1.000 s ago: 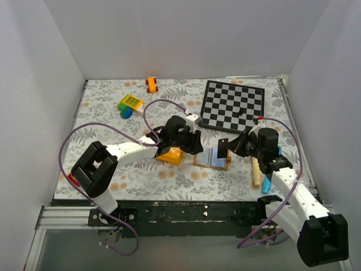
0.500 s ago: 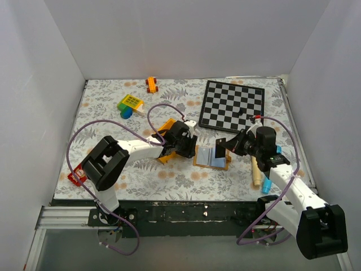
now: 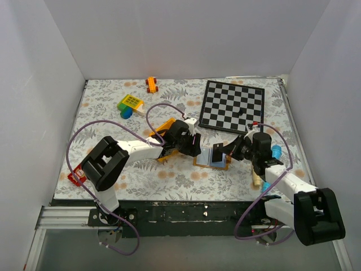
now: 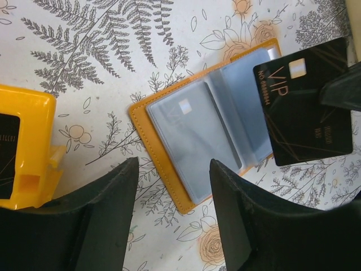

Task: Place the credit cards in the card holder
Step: Insert the credit card into the card slot.

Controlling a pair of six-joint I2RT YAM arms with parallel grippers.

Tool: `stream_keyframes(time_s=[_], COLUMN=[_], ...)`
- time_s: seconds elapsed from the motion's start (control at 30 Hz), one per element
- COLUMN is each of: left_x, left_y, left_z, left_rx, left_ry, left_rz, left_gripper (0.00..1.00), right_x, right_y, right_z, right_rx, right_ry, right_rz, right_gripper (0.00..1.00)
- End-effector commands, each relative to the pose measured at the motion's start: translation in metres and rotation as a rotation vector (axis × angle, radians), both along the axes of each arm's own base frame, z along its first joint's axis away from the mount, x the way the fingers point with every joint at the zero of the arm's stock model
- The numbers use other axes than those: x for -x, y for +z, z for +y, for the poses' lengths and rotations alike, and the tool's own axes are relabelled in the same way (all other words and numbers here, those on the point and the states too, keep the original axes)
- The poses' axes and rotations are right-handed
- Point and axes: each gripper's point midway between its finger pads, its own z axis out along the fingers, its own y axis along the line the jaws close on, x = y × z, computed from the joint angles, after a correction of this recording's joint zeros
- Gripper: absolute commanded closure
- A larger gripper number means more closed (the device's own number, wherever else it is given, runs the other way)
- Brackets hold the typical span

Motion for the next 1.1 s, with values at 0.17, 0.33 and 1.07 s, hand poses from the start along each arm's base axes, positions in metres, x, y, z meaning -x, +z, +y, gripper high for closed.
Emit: stream_keyframes(time_s=[0.17, 0.33, 1.07], left_x=[-0.005, -0.001, 0.000], left_y=[0.009, 0.002, -0.024], left_z=[-0.011, -0.012, 0.017], left_rx=[0.028, 0.021, -0.120], left_ry=[-0.013, -0.016, 0.129], left_rz=[-0.028, -0.009, 0.013], left_gripper=[0.50, 0.51, 0.64], right_x=[-0.012, -0.012, -0.010], right_y=[0.001, -0.005, -0.019], right_z=[0.001, -0.002, -0.002], right_rx=[-0.031, -0.013, -0.017], right_ry=[-0.009, -0.015, -0.018], right_rz=[-0.053, -0.046, -0.021], right_gripper=[0.99, 0.99, 0.99])
